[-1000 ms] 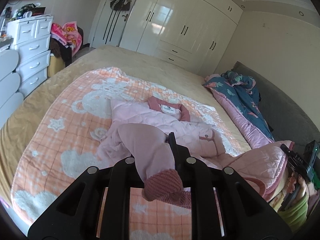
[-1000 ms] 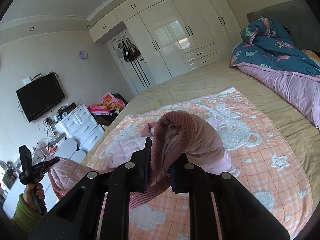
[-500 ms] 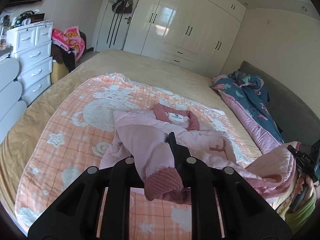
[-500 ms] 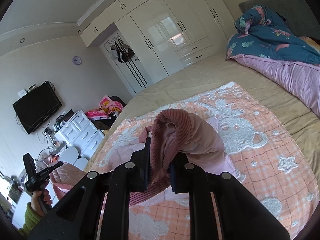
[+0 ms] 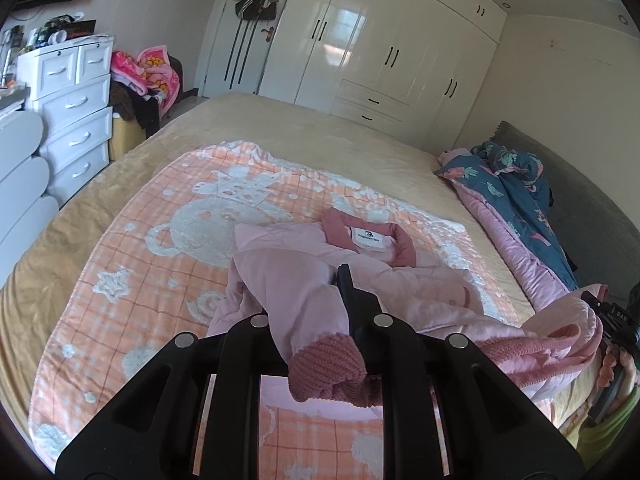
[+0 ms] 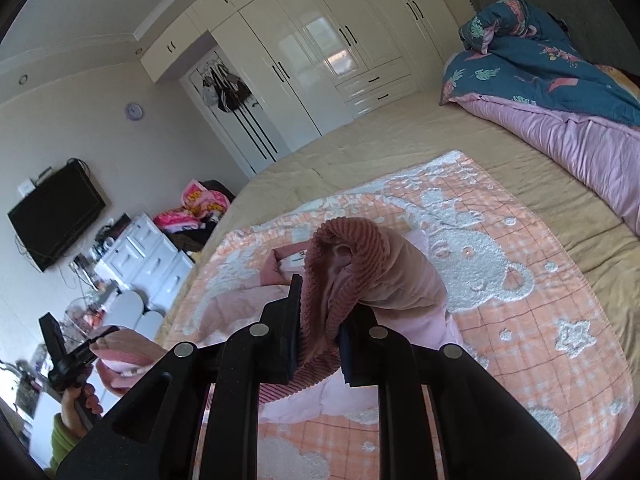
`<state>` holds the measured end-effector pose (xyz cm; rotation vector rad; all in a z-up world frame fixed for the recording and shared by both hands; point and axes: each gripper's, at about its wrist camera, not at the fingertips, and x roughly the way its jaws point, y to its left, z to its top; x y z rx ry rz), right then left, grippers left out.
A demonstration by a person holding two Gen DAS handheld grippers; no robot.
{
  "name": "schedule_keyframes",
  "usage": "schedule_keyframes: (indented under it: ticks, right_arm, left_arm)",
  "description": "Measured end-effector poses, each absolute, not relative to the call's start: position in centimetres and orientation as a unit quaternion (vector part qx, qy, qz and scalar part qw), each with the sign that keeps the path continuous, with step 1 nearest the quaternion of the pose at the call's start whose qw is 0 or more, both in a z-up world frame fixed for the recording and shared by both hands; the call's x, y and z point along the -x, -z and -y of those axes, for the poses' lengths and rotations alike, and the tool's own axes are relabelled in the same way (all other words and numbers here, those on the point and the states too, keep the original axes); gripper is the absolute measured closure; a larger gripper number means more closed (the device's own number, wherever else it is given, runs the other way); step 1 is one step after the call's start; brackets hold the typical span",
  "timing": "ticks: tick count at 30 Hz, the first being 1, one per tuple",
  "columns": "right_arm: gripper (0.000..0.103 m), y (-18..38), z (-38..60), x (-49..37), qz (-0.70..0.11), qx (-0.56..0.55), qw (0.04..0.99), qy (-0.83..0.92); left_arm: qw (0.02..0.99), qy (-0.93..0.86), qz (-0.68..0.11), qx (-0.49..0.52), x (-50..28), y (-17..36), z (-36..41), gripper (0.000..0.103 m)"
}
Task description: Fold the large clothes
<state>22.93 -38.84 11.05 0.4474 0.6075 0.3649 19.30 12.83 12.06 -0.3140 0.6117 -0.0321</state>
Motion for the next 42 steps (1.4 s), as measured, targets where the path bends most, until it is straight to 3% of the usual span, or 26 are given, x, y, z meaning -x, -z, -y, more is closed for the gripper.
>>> schedule_keyframes:
  ticks: [24, 35, 38, 39, 40, 42]
  right_arm:
    - [0.088, -7.2, 37.8, -32.1, -0.344, -0.223, 0.899, -0.154]
    - [0.077, -5.4, 38.6, -34.6, -0.352, -0.259, 0.879, -0.188]
    - [0.07, -5.1, 38.9, -35.1, -0.351, -0.275, 0.872, -0.2]
    - [0.06, -4.9, 39.2, -35.3, -0.349, -0.289, 0.867, -0.21]
    - [0.043, -4.9, 39.2, -35.4, -0.347, -0.295, 0.864, -0.215]
    - [0.024, -5.0, 39.2, -35.5, -0.336, -0.308, 0.861, -0.225]
  left_arm:
    - [0.931, -0.026, -0.33, 0.154, -26.2, -8.8, -13.3, 0.092]
    - [0.931, -0.038, -0.337, 0.133, -28.8, -7.5, -12.6, 0.092]
    - [0.93, -0.039, -0.34, 0.135, -29.4, -7.1, -12.8, 0.092]
    - [0.929, -0.039, -0.341, 0.135, -29.5, -7.0, -12.9, 0.092]
    - [0.929, -0.04, -0.342, 0.135, -29.7, -6.9, -12.9, 0.092]
    - [0.929, -0.04, -0.343, 0.133, -30.0, -6.8, -12.7, 0.092]
